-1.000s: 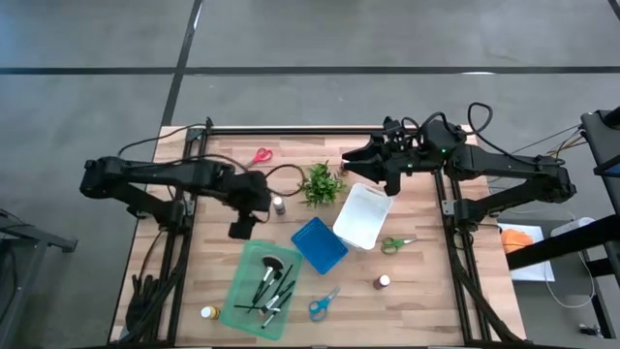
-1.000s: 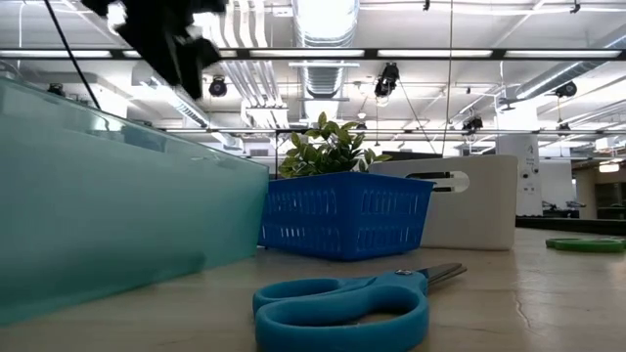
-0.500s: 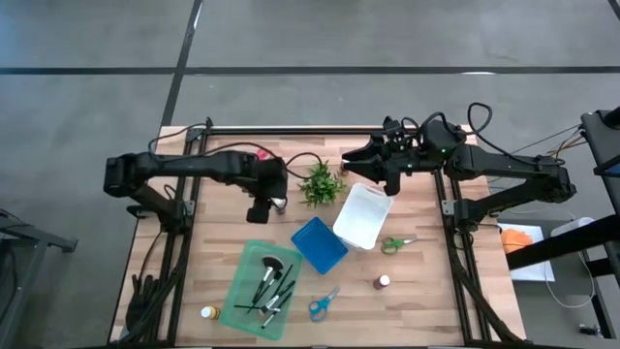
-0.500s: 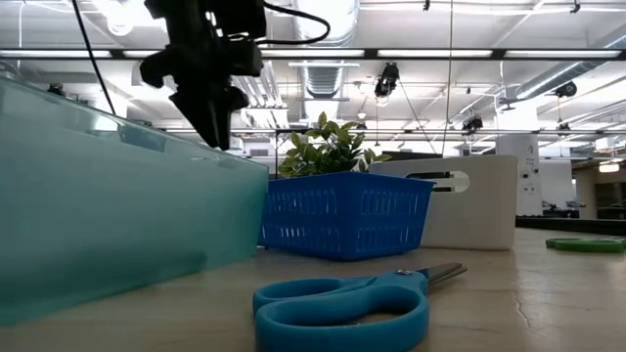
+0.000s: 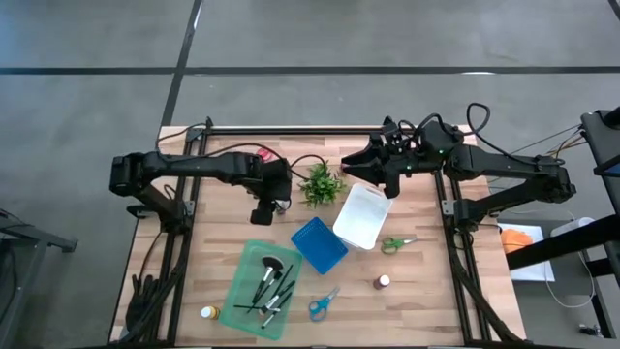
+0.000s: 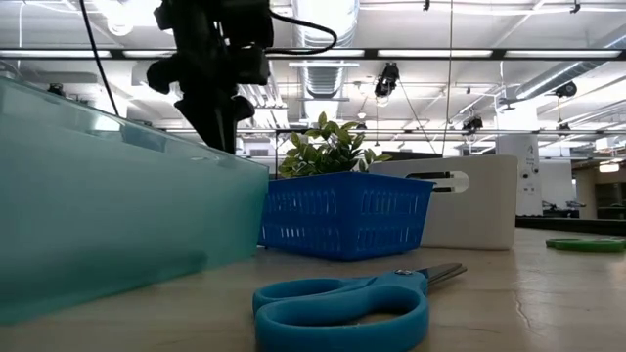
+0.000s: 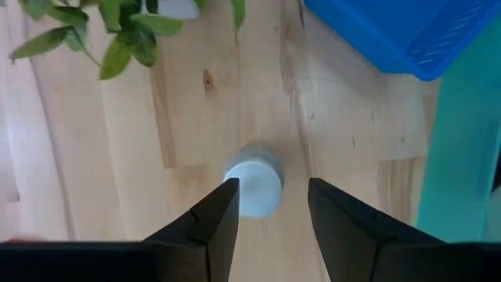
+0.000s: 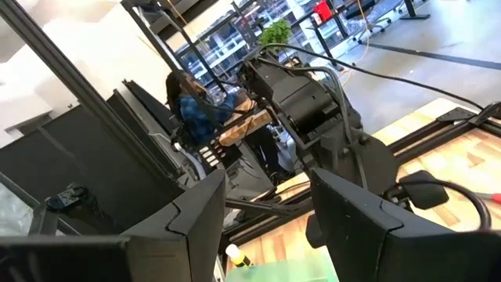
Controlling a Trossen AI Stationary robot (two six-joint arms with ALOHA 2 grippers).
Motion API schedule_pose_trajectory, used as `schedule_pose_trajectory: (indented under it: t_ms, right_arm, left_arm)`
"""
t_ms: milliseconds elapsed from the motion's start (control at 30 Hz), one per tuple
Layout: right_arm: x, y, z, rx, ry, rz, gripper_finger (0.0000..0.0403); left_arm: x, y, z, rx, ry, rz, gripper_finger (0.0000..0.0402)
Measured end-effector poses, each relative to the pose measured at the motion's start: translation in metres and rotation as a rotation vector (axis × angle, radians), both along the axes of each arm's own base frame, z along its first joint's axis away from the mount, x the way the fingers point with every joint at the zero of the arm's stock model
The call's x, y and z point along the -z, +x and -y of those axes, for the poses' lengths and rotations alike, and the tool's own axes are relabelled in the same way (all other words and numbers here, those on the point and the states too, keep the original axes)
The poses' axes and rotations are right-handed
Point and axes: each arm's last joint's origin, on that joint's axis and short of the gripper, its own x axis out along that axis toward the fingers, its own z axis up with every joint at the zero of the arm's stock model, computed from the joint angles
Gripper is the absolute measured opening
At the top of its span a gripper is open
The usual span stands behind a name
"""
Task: Pick & Place Paint Supplies
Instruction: Put the gray paint bottle into the blue bin
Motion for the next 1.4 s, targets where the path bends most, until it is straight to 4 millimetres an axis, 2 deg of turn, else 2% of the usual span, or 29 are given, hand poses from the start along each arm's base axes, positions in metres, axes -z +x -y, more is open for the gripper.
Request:
schedule_pose_trajectory:
  t_ms: [367,733,1167,1300,1400]
  right_arm:
    - [0.001,0.000,0.000,-0.007,0.003,-0.001,0.0186]
    - [0.001,0.000,-0.001,-0.024,0.004,-0.003,0.0186]
    - [0.001,0.000,-0.001,-0.025,0.004,-0.004,0.0186]
    - [0.001,0.000,-0.001,-0.025,0.008,-0.005,0.0186]
    - [0.001,0.000,-0.001,-0.025,0.009,-0.006,0.0186]
  left_arm:
    - [0.004,0.005,-0.002,-0.022,-0.005,0.009,0.0159]
    - [-0.012,0.011,-0.003,-0.033,-0.009,0.049,0.0159]
    - [-0.005,0.007,-0.001,-0.030,-0.050,0.011,0.0159]
    - [-0.011,0.009,-0.002,-0.059,-0.057,0.025,0.0163]
    - [-0.023,0.012,-0.002,-0.091,-0.063,0.065,0.0184]
